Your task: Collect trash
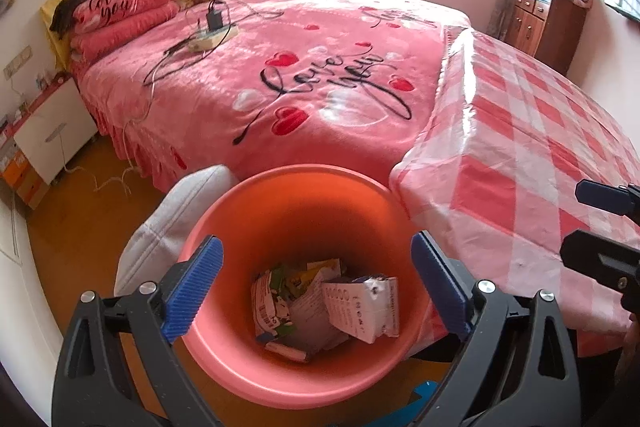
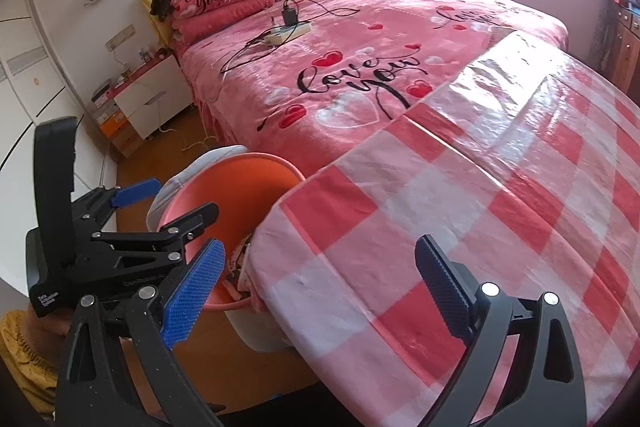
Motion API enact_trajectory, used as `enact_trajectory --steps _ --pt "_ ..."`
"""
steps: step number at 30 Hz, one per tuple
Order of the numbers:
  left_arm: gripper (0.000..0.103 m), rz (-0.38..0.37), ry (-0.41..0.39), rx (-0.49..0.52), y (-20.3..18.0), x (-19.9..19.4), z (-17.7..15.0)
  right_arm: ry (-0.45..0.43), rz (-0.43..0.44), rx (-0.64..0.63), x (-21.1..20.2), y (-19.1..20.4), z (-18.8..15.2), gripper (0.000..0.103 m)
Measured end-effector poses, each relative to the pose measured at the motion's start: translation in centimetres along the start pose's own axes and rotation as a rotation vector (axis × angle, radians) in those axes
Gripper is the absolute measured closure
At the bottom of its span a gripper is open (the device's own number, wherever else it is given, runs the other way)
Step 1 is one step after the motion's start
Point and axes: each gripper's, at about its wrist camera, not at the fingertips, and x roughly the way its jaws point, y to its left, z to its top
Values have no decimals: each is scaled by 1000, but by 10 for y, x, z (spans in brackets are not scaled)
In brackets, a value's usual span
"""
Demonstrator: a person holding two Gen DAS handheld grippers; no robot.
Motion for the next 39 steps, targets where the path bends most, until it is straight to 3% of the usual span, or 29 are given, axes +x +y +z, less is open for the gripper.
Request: enact_trajectory --steps 16,32,39 --pt "8 4 -81 144 -54 -18 14 -84 -73 91 -31 -45 -15 7" --pt "4 -100 -95 200 -113 -25 27 -179 -178 114 -61 -82 -32 7" --pt "4 -144 -116 231 -145 -26 34 -227 -219 186 -78 -113 -39 7"
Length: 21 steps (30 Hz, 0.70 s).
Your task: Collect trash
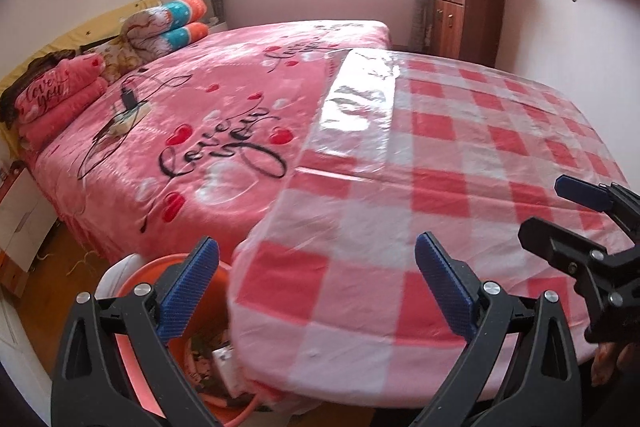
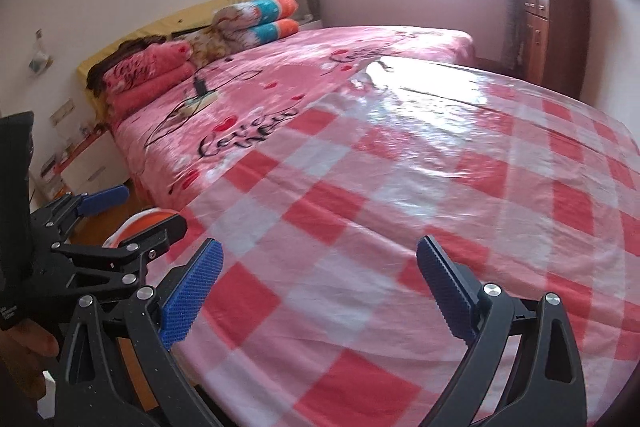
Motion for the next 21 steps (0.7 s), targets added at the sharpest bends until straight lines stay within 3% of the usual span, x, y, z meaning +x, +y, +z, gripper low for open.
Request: enact_trajectory --steps 21 --pt "4 -106 12 123 -101 25 25 -99 -240 181 -38 -117 -9 7"
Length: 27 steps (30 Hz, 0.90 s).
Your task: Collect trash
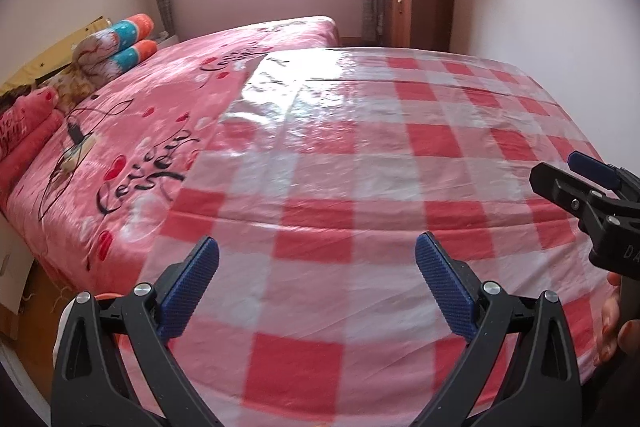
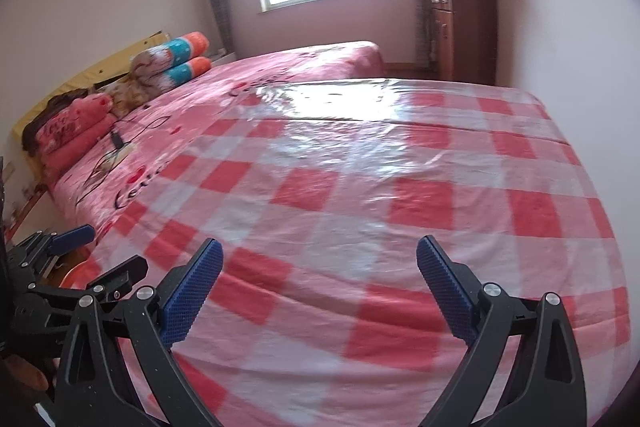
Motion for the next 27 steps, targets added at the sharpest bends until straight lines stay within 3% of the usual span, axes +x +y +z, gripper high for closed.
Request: enact_trajectory --steps 9,27 --pt "4 -46 -18 22 -36 13 16 -22 -109 38 -6 -41 0 7" --pt "4 -102 -39 49 -89 25 38 -65 -216 78 -19 -81 1 7"
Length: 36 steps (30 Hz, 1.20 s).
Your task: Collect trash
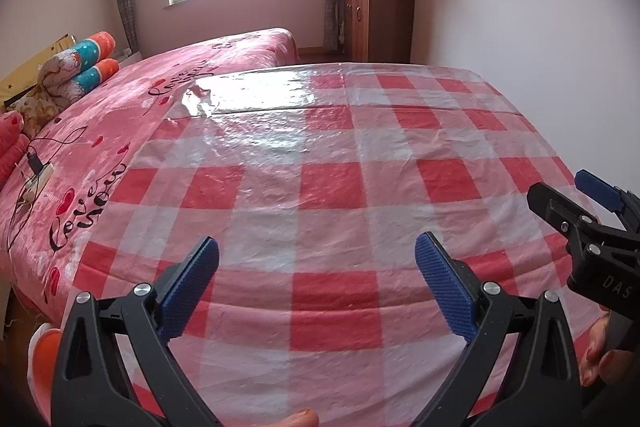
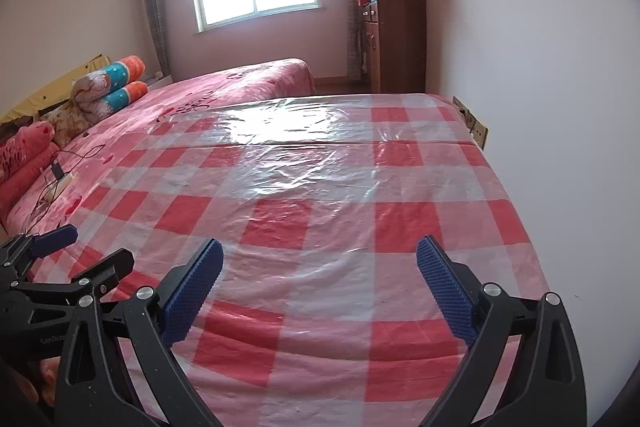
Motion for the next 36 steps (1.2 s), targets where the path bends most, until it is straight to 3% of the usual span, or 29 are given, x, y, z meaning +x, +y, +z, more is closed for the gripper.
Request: enact_trajectory --steps 12,36 --pt "4 3 -11 3 -21 2 7 -16 -37 13 -4 -20 0 7" --pt "4 22 8 38 -43 17 8 -12 -29 54 -3 -37 1 7"
